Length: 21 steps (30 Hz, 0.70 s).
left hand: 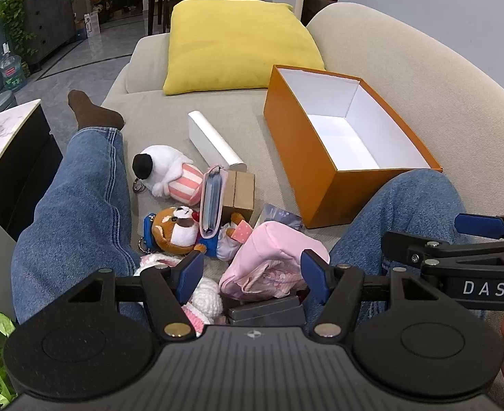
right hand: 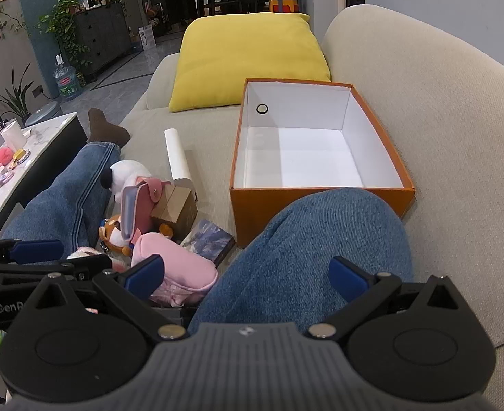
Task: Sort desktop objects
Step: 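Reach the left tool to the pink card wallet while the right tool reaches the pink pouch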
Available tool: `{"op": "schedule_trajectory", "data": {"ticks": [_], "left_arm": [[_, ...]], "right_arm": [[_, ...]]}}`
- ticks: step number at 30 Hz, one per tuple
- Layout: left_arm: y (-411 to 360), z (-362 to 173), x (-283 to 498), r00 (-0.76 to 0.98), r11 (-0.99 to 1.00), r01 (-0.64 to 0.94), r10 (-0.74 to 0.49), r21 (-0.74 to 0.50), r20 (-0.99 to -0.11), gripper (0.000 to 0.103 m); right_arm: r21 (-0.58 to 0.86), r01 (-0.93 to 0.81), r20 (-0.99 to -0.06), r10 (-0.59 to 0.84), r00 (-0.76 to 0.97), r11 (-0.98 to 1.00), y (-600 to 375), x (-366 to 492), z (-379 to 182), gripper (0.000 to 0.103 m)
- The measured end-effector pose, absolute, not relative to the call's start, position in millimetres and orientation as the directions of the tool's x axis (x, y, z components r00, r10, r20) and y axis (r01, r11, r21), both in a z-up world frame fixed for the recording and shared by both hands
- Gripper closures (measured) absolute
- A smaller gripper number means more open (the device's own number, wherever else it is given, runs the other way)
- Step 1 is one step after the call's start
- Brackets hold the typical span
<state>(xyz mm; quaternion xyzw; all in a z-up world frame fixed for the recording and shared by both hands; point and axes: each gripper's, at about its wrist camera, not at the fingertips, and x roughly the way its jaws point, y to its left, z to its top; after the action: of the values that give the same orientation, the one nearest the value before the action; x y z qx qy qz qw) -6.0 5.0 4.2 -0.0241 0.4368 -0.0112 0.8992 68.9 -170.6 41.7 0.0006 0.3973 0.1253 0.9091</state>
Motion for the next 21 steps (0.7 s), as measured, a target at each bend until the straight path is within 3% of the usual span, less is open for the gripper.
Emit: {"op": "schedule_trajectory", "data": {"ticks": [21], "left_arm": [[8.0, 2.8, -6.3, 0.613, 0.998, -0.011, -0.043, -0.063, -0.789, 0.029]], "right_arm": [[0.1, -0.245, -0.727, 0.239, 0.644, 0.964, -167.1, 67.3, 38.9, 0.001]]}}
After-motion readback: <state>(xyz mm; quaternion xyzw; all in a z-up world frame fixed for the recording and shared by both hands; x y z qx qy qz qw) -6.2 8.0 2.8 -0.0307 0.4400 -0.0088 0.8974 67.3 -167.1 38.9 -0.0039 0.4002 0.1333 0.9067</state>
